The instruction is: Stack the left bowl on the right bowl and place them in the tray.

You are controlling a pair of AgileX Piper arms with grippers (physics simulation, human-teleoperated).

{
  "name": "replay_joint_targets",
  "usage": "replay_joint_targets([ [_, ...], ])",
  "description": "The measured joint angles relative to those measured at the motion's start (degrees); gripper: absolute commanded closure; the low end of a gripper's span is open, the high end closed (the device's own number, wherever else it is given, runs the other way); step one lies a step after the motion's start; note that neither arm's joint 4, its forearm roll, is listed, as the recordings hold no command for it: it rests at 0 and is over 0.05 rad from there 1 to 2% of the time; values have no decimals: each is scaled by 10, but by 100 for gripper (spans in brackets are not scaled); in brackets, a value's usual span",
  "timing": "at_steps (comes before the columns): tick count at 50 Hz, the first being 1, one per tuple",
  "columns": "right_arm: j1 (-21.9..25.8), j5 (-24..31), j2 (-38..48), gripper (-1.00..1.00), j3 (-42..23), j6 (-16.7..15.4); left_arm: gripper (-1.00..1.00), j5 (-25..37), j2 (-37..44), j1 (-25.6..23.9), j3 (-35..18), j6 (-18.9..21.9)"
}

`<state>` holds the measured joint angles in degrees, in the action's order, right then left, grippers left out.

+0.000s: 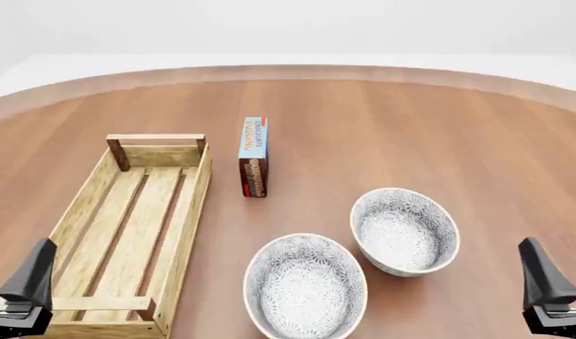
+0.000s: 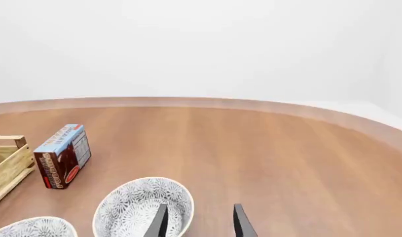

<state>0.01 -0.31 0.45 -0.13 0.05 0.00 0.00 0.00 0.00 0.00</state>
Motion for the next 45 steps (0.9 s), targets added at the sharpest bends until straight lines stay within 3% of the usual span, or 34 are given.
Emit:
replay_joint_targets([
  [10,-2,-13,26,-100,-6,-4,-100,0,0,0,0,0],
  [21,41,34,49,-100,-71,-32,-100,0,0,0,0,0],
  [45,250,94,342,-100,-316,-198,-100,0,0,0,0,0],
])
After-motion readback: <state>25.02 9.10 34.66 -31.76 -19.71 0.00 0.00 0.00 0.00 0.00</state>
